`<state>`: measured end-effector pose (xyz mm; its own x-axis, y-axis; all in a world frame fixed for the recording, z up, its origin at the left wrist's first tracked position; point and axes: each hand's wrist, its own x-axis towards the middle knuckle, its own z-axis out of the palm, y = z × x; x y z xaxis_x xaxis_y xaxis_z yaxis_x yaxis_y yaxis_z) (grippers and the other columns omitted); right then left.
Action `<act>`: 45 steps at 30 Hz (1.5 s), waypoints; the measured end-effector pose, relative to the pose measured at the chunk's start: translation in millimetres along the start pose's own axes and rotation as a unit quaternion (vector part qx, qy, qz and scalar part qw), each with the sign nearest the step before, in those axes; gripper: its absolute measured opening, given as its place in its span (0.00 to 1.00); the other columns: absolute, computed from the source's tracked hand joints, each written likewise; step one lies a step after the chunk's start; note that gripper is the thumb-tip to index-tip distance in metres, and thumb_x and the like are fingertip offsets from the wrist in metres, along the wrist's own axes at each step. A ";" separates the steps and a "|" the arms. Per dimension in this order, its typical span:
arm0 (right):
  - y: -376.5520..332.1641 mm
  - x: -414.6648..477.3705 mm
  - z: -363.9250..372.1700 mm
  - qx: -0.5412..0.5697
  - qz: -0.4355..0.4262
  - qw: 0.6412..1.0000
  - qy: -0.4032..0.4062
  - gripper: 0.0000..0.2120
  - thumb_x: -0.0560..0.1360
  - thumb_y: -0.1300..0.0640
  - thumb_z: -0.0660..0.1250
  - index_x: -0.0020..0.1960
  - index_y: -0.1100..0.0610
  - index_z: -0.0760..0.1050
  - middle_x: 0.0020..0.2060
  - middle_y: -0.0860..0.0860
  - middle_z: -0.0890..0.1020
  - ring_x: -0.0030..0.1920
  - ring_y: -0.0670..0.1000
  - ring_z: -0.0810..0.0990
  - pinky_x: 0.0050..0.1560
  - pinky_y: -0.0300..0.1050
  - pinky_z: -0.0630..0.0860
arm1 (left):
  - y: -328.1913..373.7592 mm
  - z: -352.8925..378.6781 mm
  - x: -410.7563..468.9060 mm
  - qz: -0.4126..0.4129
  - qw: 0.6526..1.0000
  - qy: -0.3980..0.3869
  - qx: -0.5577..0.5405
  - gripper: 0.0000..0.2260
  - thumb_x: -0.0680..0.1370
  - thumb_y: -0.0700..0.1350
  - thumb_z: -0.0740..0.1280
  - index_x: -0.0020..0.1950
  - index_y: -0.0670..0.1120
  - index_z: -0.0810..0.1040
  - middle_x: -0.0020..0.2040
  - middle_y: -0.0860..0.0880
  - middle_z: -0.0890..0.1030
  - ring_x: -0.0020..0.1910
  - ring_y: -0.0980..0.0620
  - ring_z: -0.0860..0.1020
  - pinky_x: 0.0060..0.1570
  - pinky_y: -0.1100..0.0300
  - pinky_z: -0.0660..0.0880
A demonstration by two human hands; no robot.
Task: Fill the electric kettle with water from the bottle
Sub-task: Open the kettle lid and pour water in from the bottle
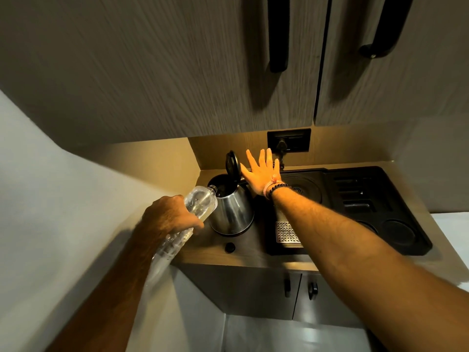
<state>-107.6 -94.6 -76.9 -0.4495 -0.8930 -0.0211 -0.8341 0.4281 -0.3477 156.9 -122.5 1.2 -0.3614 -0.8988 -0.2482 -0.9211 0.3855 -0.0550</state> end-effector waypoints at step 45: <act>1.7 2.9 -5.5 -0.057 -0.031 0.996 -0.067 0.36 0.79 0.38 0.53 0.79 0.46 0.38 0.79 0.63 0.46 0.78 0.65 0.39 0.74 0.68 0.43 | -1.9 107.2 36.5 -0.092 0.821 0.308 -0.472 0.40 0.55 0.65 0.81 0.62 0.55 0.70 0.57 0.46 0.83 0.55 0.41 0.81 0.50 0.50 0.79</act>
<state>-112.0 -95.7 -72.4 -0.3562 -0.9251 -0.1316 -0.8931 0.3785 -0.2433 161.1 -133.6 -111.4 0.0603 -0.9707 0.2326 -0.5660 0.1587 0.8090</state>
